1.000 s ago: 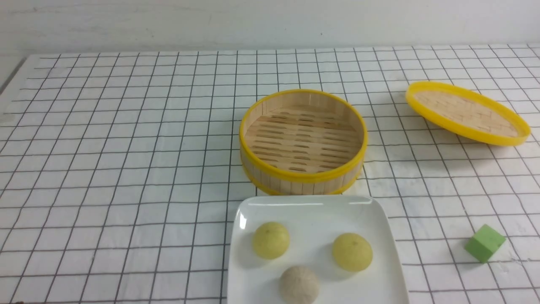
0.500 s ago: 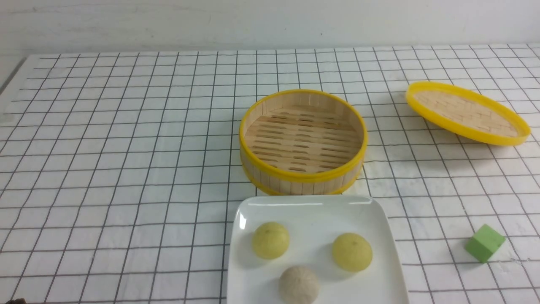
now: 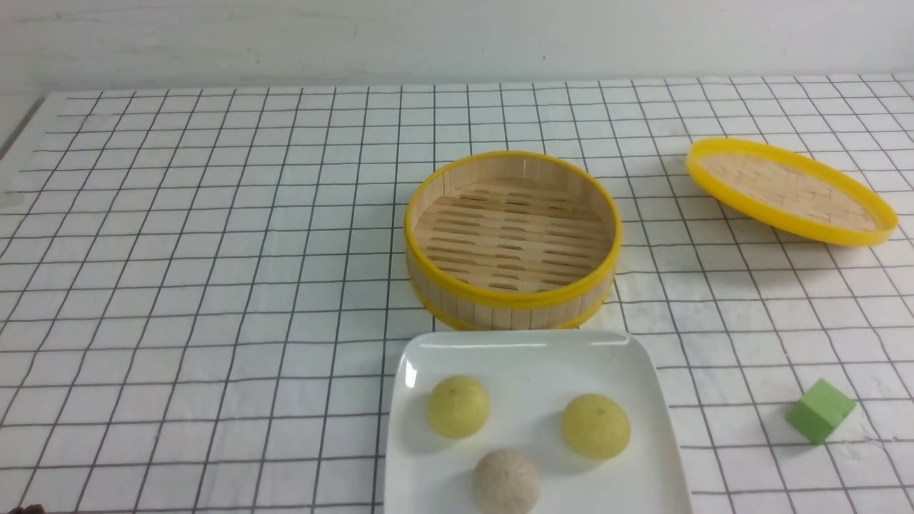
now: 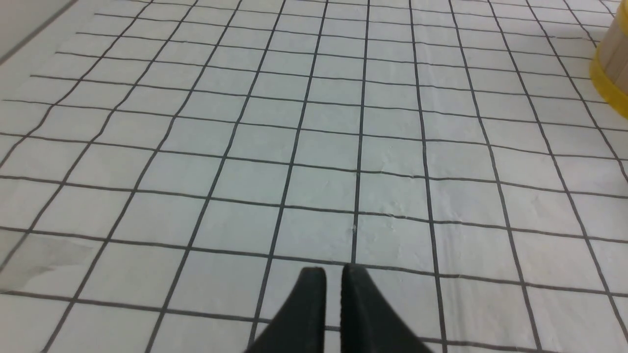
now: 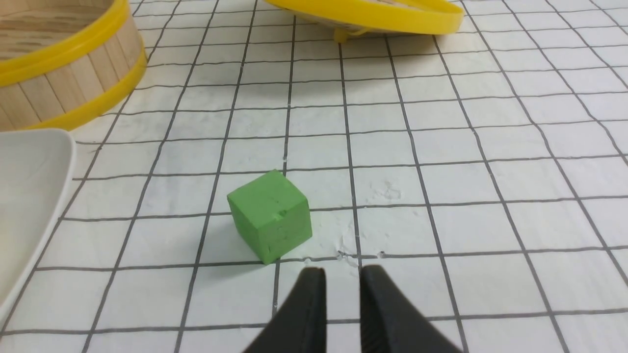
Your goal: Put the steamed buns into the plate on the white-black tablecloth.
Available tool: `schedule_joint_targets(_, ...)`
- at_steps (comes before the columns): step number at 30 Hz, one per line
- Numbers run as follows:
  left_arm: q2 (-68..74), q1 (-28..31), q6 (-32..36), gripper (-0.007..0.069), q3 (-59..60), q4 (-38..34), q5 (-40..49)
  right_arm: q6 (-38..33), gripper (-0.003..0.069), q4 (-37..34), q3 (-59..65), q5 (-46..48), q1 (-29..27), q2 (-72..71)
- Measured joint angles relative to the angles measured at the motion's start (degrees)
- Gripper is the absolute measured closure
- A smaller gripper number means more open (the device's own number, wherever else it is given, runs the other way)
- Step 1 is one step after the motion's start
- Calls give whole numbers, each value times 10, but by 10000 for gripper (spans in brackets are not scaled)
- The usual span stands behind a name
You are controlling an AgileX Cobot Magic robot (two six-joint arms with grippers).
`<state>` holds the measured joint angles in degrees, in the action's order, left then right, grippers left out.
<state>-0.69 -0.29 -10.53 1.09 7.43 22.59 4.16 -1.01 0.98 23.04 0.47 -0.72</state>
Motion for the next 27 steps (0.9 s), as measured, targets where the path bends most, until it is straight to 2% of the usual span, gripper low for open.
schedule_joint_targets(27, 0, 0, 1, 519, 0, 1, 0, 4, 498, 0, 0, 0, 0, 0)
